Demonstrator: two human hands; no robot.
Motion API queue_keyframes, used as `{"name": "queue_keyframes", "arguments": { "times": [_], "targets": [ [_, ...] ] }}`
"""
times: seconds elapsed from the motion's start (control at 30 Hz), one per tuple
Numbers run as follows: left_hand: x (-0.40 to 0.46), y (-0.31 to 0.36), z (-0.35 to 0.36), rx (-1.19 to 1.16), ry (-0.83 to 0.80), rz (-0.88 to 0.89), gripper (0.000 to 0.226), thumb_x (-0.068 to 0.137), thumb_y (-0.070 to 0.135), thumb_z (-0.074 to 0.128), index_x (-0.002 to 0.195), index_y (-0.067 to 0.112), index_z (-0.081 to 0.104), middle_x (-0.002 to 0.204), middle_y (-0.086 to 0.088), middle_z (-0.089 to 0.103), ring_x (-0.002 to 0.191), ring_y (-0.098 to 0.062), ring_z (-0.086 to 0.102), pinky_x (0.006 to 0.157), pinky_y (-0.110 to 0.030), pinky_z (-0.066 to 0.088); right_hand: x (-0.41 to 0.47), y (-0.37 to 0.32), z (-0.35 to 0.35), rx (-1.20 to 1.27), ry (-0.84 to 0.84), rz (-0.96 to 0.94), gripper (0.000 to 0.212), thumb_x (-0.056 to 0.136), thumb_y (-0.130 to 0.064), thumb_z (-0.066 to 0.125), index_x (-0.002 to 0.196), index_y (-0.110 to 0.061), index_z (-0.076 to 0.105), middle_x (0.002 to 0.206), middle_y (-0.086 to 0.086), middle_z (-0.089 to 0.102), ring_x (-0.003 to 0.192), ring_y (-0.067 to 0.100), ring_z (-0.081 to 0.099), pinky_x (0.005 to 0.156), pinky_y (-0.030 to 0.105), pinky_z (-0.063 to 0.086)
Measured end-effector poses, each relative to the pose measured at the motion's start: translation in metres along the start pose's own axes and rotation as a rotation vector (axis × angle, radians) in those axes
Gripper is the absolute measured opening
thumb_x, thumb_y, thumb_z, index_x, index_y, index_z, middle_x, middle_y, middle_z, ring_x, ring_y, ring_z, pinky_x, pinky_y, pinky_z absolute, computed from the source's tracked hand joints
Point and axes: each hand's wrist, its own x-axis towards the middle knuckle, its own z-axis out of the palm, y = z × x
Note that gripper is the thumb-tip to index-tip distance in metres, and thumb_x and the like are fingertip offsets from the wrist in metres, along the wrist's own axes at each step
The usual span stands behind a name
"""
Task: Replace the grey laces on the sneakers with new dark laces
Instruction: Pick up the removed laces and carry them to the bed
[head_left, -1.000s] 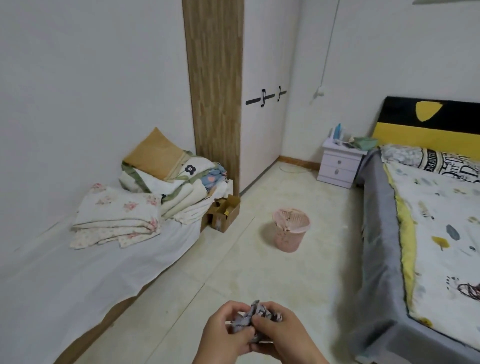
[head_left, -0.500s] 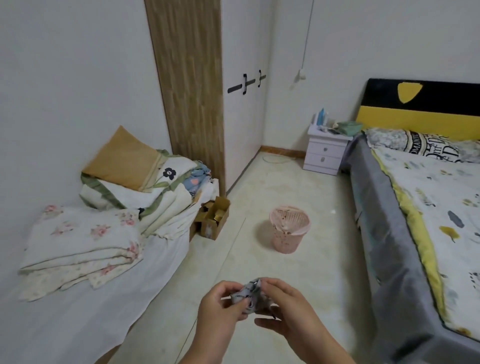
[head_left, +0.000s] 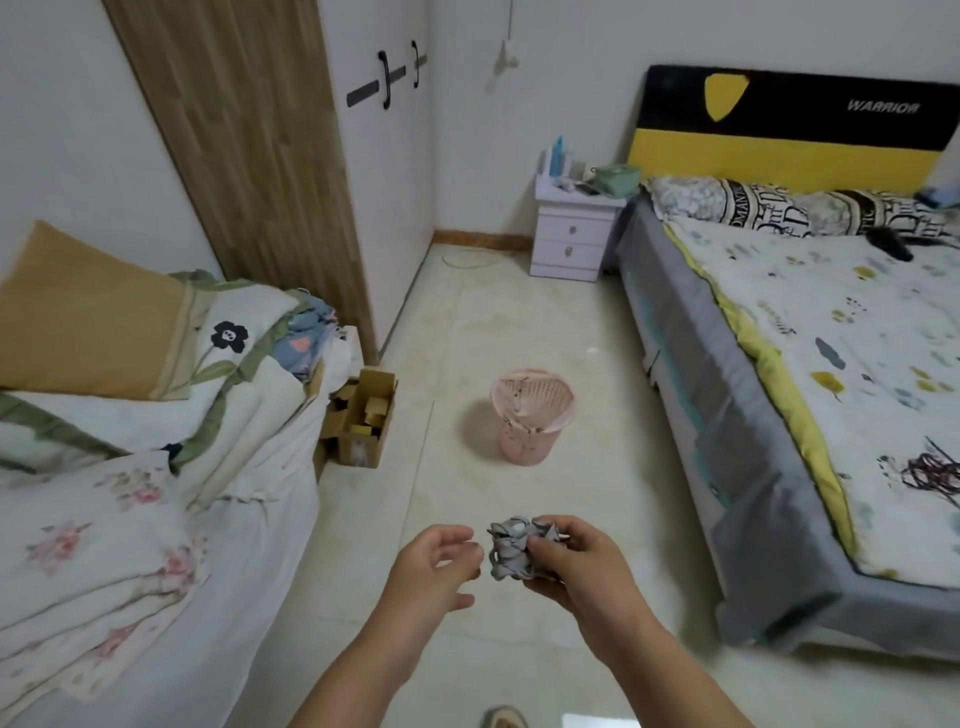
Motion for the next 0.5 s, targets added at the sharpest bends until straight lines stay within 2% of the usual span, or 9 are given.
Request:
{"name": "queue_keyframes", "arguments": {
  "times": [0.1,0.17,0.3,0.5],
  "targets": [
    [0.052,0.014,0.003,0.023,0.031,-0.043,0.009,0.092,0.010,0.051,0.092,0.017,0.057,0.097,-0.005,0.063,0.085,-0.017,0.061,0.069,-0.028,0.051,0.027,-0.022,-0.054,-0.064,0.271,-0.144,0.011,0.088,0.004,0.056,0.091,-0.005,0.061,0.083,0.011,0.068,0.068,0.019,0.066,0.057,0.024,0.053],
    [0.090,0.025,0.008,0.072,0.040,-0.055,0.011,0.092,0.008,0.049,0.092,0.015,0.058,0.093,-0.004,0.063,0.081,-0.016,0.061,0.067,-0.027,0.051,0.057,-0.031,-0.063,-0.121,0.272,-0.158,0.011,0.087,0.005,0.056,0.091,-0.004,0.062,0.084,0.013,0.068,0.069,0.022,0.066,0.062,0.027,0.055],
    [0.165,0.049,0.015,0.206,0.037,-0.067,0.011,0.092,0.008,0.049,0.092,0.015,0.057,0.095,-0.006,0.063,0.080,-0.016,0.060,0.066,-0.025,0.049,0.116,-0.073,-0.098,-0.073,0.311,-0.149,0.013,0.085,0.008,0.056,0.087,-0.003,0.062,0.084,0.015,0.068,0.071,0.026,0.066,0.074,0.037,0.056],
    [0.256,0.074,0.008,0.442,0.004,-0.095,0.014,0.092,0.008,0.048,0.088,0.018,0.057,0.094,-0.005,0.061,0.078,-0.016,0.058,0.064,-0.024,0.046,0.188,-0.127,-0.119,-0.114,0.385,-0.151,0.017,0.082,0.015,0.055,0.082,-0.001,0.061,0.078,0.018,0.067,0.066,0.027,0.068,0.063,0.033,0.060]
  ]
}}
